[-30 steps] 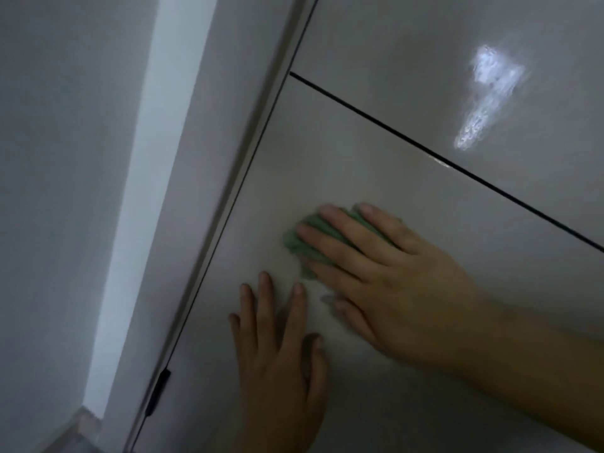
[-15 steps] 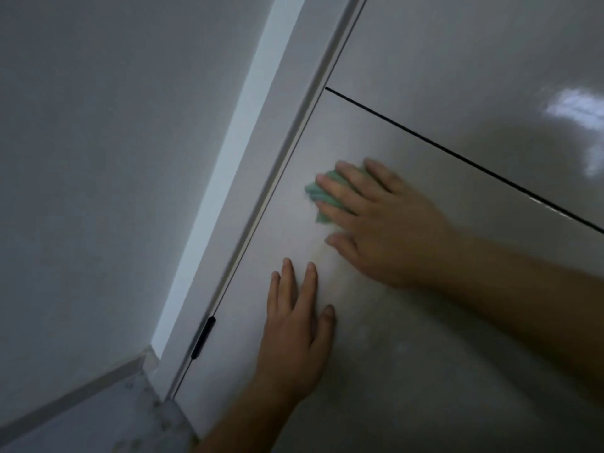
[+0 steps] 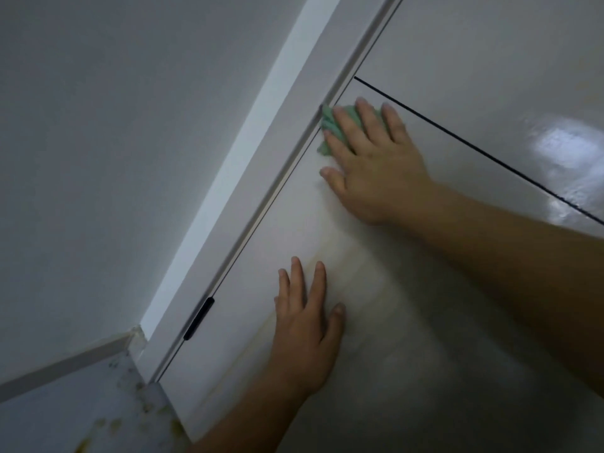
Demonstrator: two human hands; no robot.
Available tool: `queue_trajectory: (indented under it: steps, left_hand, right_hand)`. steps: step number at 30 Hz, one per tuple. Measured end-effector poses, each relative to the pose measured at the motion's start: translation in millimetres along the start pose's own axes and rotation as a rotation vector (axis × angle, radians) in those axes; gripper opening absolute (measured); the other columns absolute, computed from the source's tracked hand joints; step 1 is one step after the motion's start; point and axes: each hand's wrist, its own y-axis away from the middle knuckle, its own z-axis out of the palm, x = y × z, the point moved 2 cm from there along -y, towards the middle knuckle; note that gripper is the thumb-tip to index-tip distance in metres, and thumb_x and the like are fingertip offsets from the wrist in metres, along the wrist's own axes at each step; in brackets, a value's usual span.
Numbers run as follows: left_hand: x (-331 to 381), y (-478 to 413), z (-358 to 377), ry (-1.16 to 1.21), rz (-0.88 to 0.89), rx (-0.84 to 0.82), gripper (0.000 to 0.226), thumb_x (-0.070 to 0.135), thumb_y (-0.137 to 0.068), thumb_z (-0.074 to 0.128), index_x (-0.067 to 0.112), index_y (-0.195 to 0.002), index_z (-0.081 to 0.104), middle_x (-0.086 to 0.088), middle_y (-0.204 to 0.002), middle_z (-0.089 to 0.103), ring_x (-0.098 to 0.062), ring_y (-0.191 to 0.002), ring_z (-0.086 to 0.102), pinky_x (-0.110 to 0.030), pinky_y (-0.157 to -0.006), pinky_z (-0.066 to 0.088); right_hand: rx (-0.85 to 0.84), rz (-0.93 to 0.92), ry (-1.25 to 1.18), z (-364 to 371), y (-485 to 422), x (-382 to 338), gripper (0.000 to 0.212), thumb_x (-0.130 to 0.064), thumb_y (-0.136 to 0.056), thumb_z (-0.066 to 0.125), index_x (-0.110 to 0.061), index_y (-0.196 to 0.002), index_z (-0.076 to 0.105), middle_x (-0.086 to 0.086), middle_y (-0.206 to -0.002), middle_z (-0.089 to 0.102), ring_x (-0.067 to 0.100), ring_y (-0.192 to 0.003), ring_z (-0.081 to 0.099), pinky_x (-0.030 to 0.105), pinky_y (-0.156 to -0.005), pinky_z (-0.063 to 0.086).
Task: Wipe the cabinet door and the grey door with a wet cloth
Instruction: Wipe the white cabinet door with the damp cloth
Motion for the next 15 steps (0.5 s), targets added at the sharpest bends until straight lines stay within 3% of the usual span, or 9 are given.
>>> queue_trajectory:
  steps: [2,5,9,11,15]
  left_hand:
    - [0.9,-1.3,4.3,-0.002,-0.008,0.009,0.061,0.062,-0.103,0.025,0.059,-0.146,-0.018,0.02,-0.157,-0.041,-0.011,-0.147,-0.04,-0.036,-0.12,-0.014]
    - [-1.5,0.8,8.4,-0.035,-0.003,0.016,0.066,0.062,-0.101,0.023,0.053,-0.152,-0.019,0.014,-0.158,-0.042,-0.015,-0.147,-0.041,-0.041,-0.121,-0.014]
    - [-7.4,19.3,20.5,-0.124,-0.018,-0.017,0.065,0.062,-0.103,0.019,0.053,-0.149,-0.026,0.013,-0.157,-0.045,-0.016,-0.145,-0.044,-0.046,-0.122,-0.015]
    - [-10.4,24.9,24.2,-0.135,-0.028,-0.033,0.065,0.067,-0.1,0.012,0.055,-0.147,-0.031,0.014,-0.156,-0.047,-0.016,-0.144,-0.045,-0.048,-0.121,-0.015]
    - [-17.6,25.9,24.4,-0.106,0.005,-0.031,0.064,0.072,-0.096,0.009,0.061,-0.143,-0.032,0.013,-0.159,-0.043,-0.017,-0.146,-0.042,-0.05,-0.124,-0.01]
  right_hand:
    - [-0.03,-0.041,-0.02,8.9,6.6,-21.7,0.078,-0.057,-0.097,0.005,-0.015,-0.162,0.016,0.012,-0.17,0.006,0.037,-0.156,0.001,0.054,-0.125,-0.003]
    - [-0.042,-0.288,-0.051,28.7,45.1,-54.1,0.074,-0.053,-0.097,0.014,-0.015,-0.154,0.041,0.011,-0.165,0.029,0.036,-0.154,0.02,0.054,-0.125,0.011]
    - [-0.052,-0.135,-0.043,23.7,12.4,-47.4,0.076,-0.053,-0.096,0.001,-0.016,-0.161,0.017,0.011,-0.17,0.007,0.034,-0.157,0.003,0.052,-0.126,0.0]
    - [0.017,-0.098,0.002,26.6,7.4,-61.4,0.075,-0.054,-0.098,0.007,-0.014,-0.161,0.018,0.013,-0.17,0.006,0.036,-0.156,0.002,0.054,-0.125,0.001]
    - [-0.094,-0.342,-0.002,49.8,47.9,-95.2,0.071,-0.053,-0.099,0.019,-0.015,-0.158,0.032,0.01,-0.167,0.022,0.035,-0.155,0.014,0.053,-0.126,0.005]
